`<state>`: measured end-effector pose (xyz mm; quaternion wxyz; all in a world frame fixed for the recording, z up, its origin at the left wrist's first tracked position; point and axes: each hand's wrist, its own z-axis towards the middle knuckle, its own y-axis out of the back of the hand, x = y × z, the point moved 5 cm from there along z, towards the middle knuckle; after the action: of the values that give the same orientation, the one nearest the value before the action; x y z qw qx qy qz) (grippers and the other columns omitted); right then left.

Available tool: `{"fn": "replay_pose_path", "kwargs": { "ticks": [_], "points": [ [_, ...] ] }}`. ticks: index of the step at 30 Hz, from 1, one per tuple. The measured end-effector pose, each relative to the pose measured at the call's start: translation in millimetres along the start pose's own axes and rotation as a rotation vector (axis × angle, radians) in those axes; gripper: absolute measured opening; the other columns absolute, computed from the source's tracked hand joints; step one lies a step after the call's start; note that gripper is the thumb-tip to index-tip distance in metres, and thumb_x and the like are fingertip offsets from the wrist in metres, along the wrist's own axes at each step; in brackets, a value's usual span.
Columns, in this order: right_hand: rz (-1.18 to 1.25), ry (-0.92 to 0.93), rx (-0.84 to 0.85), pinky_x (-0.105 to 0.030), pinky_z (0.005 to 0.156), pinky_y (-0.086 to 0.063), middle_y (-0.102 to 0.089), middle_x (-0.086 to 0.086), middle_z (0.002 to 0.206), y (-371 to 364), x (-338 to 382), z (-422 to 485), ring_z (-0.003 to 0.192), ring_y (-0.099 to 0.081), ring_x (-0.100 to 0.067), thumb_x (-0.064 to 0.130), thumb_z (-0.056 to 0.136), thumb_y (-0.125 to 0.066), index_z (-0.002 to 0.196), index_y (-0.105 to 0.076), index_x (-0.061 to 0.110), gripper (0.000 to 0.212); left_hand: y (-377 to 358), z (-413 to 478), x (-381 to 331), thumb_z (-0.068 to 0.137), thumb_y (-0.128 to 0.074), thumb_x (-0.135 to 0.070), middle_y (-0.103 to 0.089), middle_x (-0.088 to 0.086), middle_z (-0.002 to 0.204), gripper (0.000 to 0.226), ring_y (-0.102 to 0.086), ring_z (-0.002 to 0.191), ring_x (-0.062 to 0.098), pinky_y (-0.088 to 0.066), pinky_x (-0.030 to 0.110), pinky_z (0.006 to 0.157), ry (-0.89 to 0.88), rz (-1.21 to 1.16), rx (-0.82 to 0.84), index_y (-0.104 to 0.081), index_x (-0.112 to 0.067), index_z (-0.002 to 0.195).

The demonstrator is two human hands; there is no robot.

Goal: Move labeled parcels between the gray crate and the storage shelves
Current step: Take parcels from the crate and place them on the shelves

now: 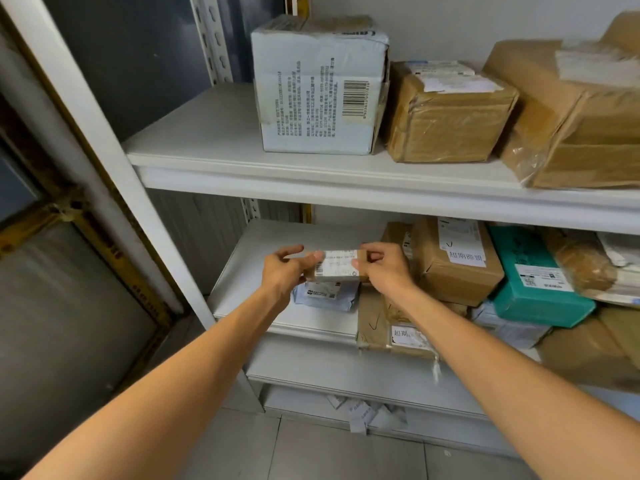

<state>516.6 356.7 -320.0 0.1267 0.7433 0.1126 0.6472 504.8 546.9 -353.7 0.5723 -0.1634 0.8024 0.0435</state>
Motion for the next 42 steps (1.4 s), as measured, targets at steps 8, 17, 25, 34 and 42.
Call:
{"fn": "replay_pose_path", "kwargs": {
  "ticks": [8, 17, 25, 34, 42],
  "points": [
    [0.089, 0.008, -0.003, -0.028, 0.09, -0.052, -0.059, -0.01, 0.121, -6, -8, 2, 0.119, -0.056, -0.027, -0.026, 0.069, -0.066, 0.09, -0.068, -0.006, 0.03, 3, -6, -5, 0.065, -0.061, 0.034, -0.068, 0.009, 0.103, 0.055, -0.067, 0.093, 0.023, -0.061, 0.031, 0.067, -0.084, -0.036, 0.061, -0.065, -0.002, 0.106],
    [0.132, 0.013, 0.026, -0.008, 0.058, -0.049, -0.061, -0.012, 0.112, -2, -1, 11, 0.092, -0.058, -0.015, -0.009, 0.078, -0.072, 0.119, -0.056, -0.003, 0.044, 10, 7, 3, 0.073, -0.081, -0.016, -0.068, 0.013, 0.107, 0.046, -0.066, 0.093, 0.023, -0.057, 0.022, 0.068, -0.02, 0.078, 0.049, -0.058, 0.002, 0.109],
    [-0.048, 0.081, 0.206, -0.029, 0.094, -0.051, -0.06, -0.01, 0.127, -12, 1, 17, 0.116, -0.056, -0.02, 0.002, 0.079, -0.075, 0.13, -0.057, 0.01, 0.055, 10, 6, 5, 0.092, -0.044, -0.062, -0.063, 0.013, 0.099, 0.066, -0.058, 0.08, 0.019, -0.049, 0.026, 0.068, 0.231, 0.229, 0.087, -0.056, 0.0, 0.11],
    [0.016, -0.106, 0.014, -0.02, 0.063, -0.057, -0.057, -0.004, 0.099, -21, -22, 30, 0.094, -0.063, -0.02, 0.028, 0.09, -0.067, 0.115, -0.045, 0.0, 0.044, 13, 8, -2, 0.079, -0.077, -0.023, -0.066, 0.008, 0.112, 0.044, -0.061, 0.105, 0.02, -0.044, 0.022, 0.078, 0.052, 0.268, 0.165, -0.059, -0.008, 0.117],
    [0.021, -0.128, 0.044, -0.003, 0.05, -0.042, -0.061, -0.007, 0.101, -47, -16, 35, 0.091, -0.057, -0.014, -0.006, 0.087, -0.063, 0.108, -0.06, -0.002, 0.022, 26, 20, 4, 0.084, -0.074, -0.019, -0.065, 0.014, 0.118, 0.048, -0.062, 0.108, 0.028, -0.051, 0.037, 0.095, -0.013, 0.315, -0.036, -0.055, -0.011, 0.127]
  ]
}}
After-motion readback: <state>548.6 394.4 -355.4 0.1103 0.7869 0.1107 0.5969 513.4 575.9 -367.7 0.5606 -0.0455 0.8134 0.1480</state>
